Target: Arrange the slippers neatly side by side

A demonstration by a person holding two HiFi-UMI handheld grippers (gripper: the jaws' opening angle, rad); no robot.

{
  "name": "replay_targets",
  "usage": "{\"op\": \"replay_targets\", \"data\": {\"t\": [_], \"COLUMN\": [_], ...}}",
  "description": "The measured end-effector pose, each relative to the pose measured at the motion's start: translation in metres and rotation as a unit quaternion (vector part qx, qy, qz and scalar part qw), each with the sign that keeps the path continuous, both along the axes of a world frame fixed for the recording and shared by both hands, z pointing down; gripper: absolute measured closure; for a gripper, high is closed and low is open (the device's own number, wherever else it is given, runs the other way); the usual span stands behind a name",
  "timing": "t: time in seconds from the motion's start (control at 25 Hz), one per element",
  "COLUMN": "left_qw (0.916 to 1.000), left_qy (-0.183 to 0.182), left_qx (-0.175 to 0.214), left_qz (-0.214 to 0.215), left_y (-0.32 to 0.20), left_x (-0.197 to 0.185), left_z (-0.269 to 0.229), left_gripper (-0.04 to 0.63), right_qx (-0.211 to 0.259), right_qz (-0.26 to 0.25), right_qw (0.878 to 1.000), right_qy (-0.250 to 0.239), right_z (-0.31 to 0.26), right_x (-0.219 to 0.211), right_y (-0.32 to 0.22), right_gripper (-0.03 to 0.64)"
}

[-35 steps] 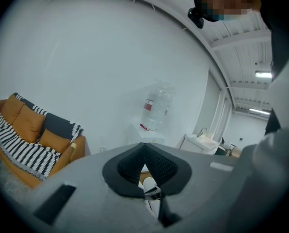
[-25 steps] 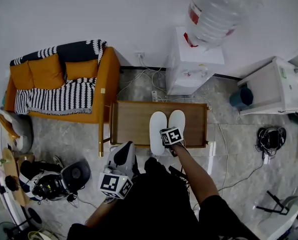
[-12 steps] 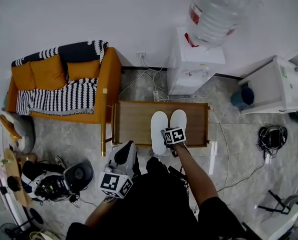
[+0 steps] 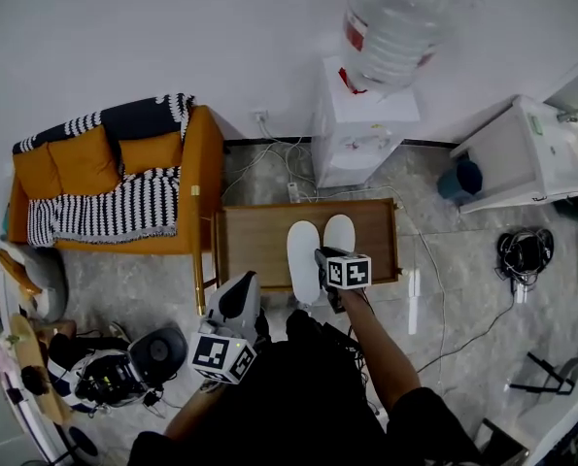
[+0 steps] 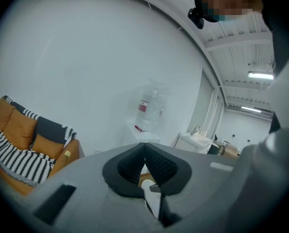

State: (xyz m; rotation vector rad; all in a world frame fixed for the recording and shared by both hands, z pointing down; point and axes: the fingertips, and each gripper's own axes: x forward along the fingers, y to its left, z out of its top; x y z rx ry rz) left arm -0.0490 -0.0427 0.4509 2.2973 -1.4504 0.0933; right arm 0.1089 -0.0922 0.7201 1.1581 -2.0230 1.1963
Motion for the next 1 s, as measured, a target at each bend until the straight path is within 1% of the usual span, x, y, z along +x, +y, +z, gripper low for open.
{"op": "replay_targets", "data": {"t": [0.16, 0.28, 0.4, 0.64, 0.72, 0.84, 1.0], "left_qw": [0.9998, 0.9992, 0.9985, 0.9975, 0.9969, 0.9963, 0.9960], "left_qy": [0.005, 0.012, 0.017, 0.026, 0.023, 0.019, 0.019], "left_qx": [0.005, 0.010, 0.017, 0.032, 0.040, 0.046, 0.047], "left_qz": [0.020, 0.037, 0.048, 0.058, 0.064, 0.070, 0.074], "left_y": [-0.005, -0.008, -0.012, -0.016, -0.014, -0.010, -0.009], "left_x": [0.001, 0.002, 0.002, 0.003, 0.004, 0.006, 0.008], "left_z": [0.000, -0.001, -0.006, -0.019, -0.022, -0.026, -0.027], "left_gripper": [0.583, 0.583, 0.583, 0.583, 0.583, 0.583, 0.583], "right_qx": [0.061, 0.110, 0.148, 0.212, 0.232, 0.255, 0.279], "right_qz": [0.025, 0.040, 0.058, 0.097, 0.103, 0.111, 0.133], "right_qw": [0.998, 0.993, 0.987, 0.972, 0.967, 0.960, 0.951], "right_qy": [0.008, 0.025, 0.033, 0.032, 0.034, 0.033, 0.017], "right_z": [-0.050, -0.089, -0.125, -0.187, -0.204, -0.227, -0.251], "right_x": [0.003, 0.006, 0.009, 0.011, 0.009, 0.005, 0.003], "right_y": [-0.007, -0.006, 0.000, 0.022, 0.034, 0.052, 0.069], "right_gripper": [0.537, 0.554, 0.568, 0.586, 0.589, 0.591, 0.598]}}
